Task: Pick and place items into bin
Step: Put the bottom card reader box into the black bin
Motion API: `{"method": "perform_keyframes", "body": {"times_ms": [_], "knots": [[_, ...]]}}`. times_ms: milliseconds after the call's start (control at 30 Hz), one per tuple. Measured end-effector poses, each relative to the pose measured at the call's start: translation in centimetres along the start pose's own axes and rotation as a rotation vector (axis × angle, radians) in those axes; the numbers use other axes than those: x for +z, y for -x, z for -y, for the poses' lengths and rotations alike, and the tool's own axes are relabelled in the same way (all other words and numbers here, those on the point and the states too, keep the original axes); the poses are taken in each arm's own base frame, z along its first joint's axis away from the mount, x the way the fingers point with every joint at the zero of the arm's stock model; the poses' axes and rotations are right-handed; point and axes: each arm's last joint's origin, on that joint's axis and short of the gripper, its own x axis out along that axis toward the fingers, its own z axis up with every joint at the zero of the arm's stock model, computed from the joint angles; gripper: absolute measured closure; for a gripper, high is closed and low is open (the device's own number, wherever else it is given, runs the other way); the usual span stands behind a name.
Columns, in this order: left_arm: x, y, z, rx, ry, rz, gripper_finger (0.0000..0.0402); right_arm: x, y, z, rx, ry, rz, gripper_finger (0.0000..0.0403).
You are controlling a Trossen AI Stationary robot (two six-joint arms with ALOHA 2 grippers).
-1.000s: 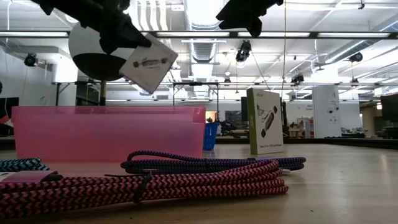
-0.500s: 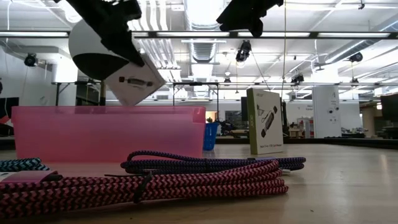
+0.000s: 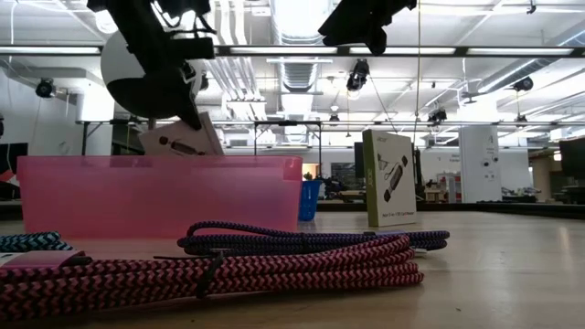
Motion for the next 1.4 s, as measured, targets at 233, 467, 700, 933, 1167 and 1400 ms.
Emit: {"method": "perform_keyframes", "body": {"times_ms": [233, 467, 700, 933, 1167, 1400], "knots": [[0.3, -1.7, 0.7, 0.006, -0.077, -0.065, 0.0374, 0.0, 0.0, 0.0, 0.000, 0.000, 0.000, 0.0301], [0.3, -3.1, 1.2, 0.090, -0.110, -0.129, 0.0374, 0.0, 0.0, 0.0, -0.001, 0.000, 0.000, 0.0299], [0.3, -3.9, 1.6, 0.063, -0.170, -0.154, 0.0374, 0.0, 0.0, 0.0, -0.002, 0.003, -0.001, 0.0309], [0.3, -3.9, 1.7, 0.022, -0.167, -0.151, 0.0374, -0.1, -0.1, 0.2, -0.034, 0.003, -0.003, 0.0315], [0.2, -4.1, 1.8, 0.015, -0.167, -0.157, 0.0372, -0.1, -0.1, 0.2, -0.035, 0.003, -0.003, 0.0309], [0.2, -4.7, 2.1, 0.012, -0.178, -0.180, 0.0331, -0.1, -0.1, 0.2, -0.035, 0.003, -0.004, 0.0316]]}}
